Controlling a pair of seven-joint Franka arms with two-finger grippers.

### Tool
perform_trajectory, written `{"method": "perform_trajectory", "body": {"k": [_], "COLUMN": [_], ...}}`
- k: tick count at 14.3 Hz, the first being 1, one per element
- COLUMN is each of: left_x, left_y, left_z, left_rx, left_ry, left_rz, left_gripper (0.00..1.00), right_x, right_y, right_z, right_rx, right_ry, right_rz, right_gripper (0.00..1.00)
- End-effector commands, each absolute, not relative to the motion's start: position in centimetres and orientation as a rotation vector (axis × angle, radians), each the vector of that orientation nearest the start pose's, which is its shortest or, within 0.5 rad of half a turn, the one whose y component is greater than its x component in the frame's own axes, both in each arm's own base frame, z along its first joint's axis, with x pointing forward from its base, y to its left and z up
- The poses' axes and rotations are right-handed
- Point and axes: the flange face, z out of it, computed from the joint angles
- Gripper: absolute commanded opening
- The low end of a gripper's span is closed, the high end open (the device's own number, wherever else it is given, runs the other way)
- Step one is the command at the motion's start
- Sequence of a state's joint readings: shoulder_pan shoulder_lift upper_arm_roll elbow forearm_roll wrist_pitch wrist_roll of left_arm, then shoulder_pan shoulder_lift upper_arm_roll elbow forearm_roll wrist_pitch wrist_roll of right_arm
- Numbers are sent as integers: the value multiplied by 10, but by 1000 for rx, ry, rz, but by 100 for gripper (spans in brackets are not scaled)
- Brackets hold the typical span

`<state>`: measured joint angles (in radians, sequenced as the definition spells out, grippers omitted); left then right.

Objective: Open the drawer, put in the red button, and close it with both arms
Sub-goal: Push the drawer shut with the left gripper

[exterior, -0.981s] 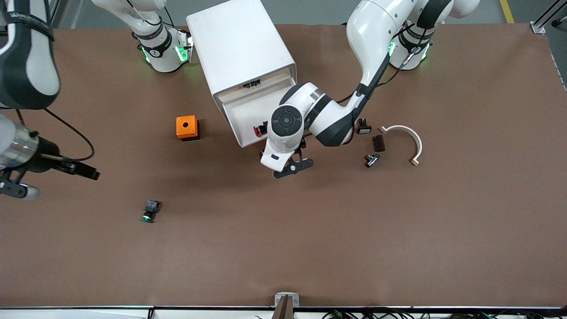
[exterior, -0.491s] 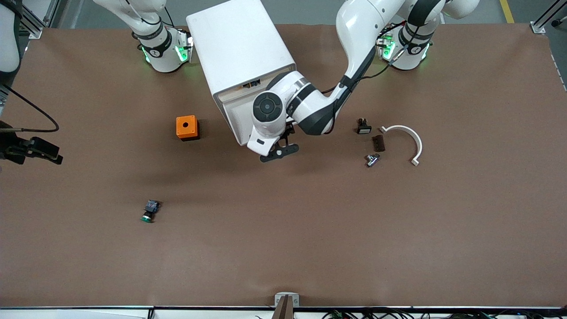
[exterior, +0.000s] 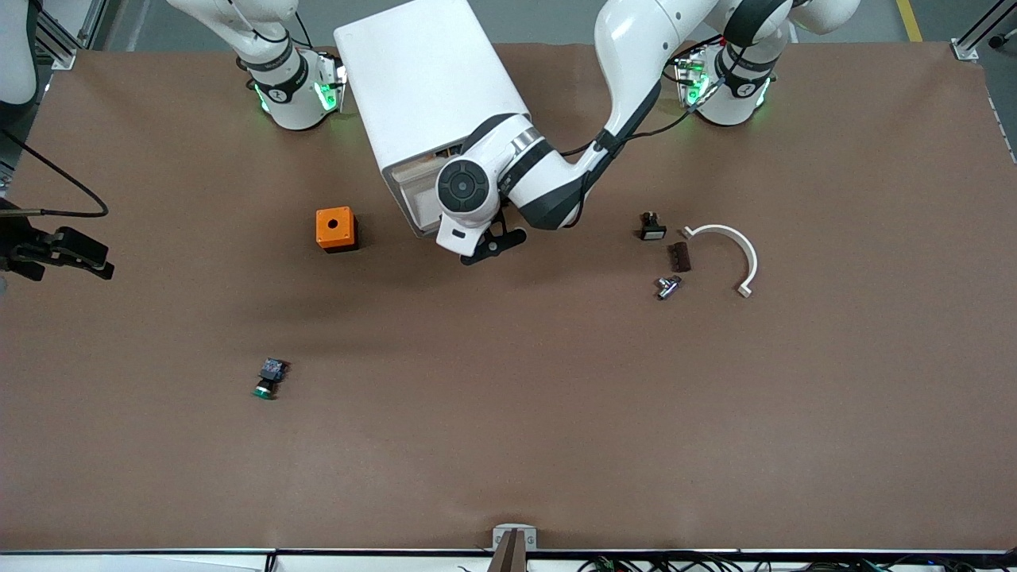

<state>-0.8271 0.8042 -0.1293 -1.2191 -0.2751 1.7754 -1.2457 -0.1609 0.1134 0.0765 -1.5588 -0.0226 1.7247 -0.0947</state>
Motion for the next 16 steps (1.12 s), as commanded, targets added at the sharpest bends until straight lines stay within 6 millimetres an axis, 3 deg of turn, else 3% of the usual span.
{"method": "perform_trajectory", "body": {"k": [1,2,11,14,16], "left_x": [406,404,391,400,418], "left_y": [-599,-600,-609,-602,-591], "left_z": [284,284,282,281,292], "left_rx": [-2918,-2914,-2868,-2877,-2906], "left_ry": [-681,-694,-789,-788,-799], "left_rz": [756,784,1016,992,935], "left_gripper": [99,99,99,99,99], "right_x": [590,589,577,568,563], "right_y": [-52,-46,-58,-58,-52], "right_z": [585,587,594,601,604], "right_rx": [-3179,-3180,-3186,-3170,-3160], "right_ry": [-46,-54,76,100,202], "right_rz": [-81,-88,-86,-80,-87], "right_gripper": [100,100,100,100,100]}}
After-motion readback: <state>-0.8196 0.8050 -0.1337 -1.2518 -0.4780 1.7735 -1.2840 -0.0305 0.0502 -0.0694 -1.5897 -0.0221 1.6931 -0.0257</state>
